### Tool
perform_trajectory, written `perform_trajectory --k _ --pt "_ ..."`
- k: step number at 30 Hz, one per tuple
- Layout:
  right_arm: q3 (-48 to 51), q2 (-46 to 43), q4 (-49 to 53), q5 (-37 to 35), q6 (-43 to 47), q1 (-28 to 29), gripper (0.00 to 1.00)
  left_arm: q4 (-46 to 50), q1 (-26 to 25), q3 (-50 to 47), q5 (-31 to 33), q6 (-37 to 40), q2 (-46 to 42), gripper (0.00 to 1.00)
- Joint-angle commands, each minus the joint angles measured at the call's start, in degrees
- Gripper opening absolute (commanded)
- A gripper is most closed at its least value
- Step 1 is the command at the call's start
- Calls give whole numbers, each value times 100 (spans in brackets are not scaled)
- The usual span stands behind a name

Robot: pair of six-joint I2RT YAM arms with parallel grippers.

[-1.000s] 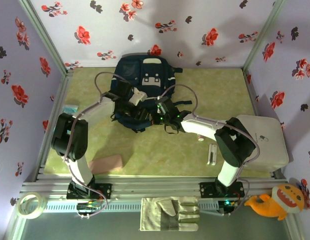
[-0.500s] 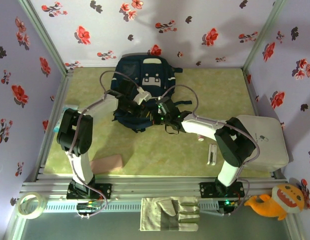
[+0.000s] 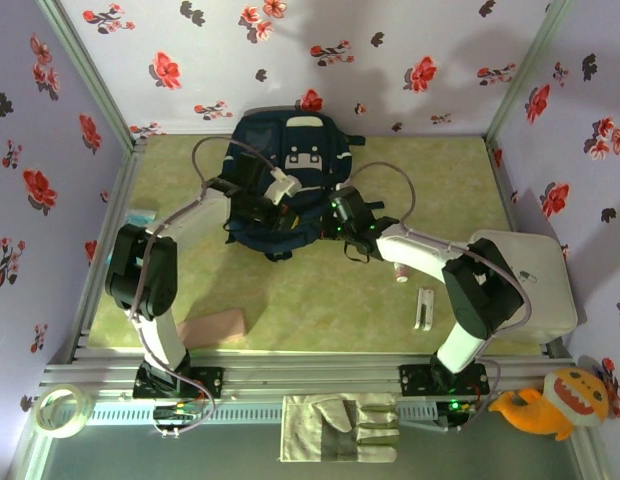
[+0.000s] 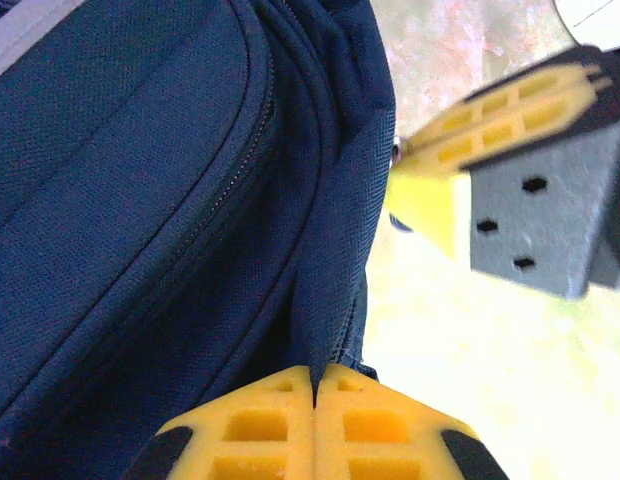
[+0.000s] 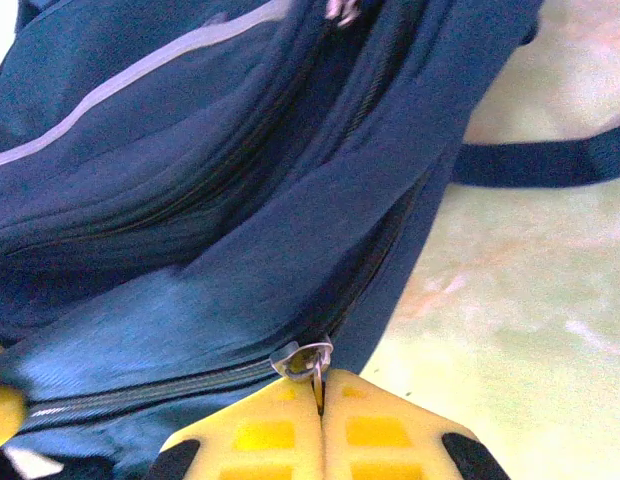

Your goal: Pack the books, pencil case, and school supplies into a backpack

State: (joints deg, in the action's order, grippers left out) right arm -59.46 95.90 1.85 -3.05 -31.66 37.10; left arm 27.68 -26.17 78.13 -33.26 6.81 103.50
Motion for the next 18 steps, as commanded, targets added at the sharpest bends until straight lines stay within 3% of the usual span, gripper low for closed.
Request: perform_trajectory --k 1,13,18 --pt "3 -114 395 -433 226 -319 0 330 163 -36 -41 -79 -424 0" --pt "-408 121 102 334 493 -987 0 814 175 -3 101 -155 -1135 0" --pt "-570 255 85 348 551 -1197 0 992 260 17 27 -135 -1489 0"
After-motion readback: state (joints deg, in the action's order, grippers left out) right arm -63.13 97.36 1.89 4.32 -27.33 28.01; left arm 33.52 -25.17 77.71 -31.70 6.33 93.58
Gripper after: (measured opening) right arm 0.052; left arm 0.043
